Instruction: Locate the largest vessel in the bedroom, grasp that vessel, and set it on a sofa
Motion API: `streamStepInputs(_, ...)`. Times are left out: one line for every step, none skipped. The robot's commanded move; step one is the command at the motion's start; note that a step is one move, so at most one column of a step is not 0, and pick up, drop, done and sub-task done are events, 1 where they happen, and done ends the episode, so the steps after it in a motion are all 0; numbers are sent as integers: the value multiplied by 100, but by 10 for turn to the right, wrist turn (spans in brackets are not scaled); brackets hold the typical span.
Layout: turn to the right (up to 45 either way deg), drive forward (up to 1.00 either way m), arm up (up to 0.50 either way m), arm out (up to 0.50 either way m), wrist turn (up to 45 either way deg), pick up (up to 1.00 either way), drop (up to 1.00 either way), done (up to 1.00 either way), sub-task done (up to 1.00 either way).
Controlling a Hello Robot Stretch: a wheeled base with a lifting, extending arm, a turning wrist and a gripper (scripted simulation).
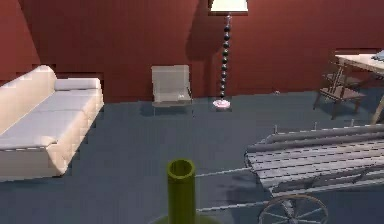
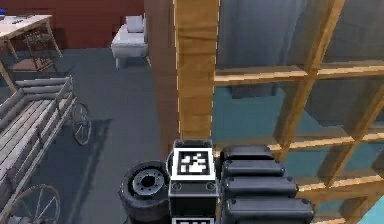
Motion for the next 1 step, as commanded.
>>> streamStepInputs(-270, 0, 0, 0, 0, 0, 0, 0, 0)
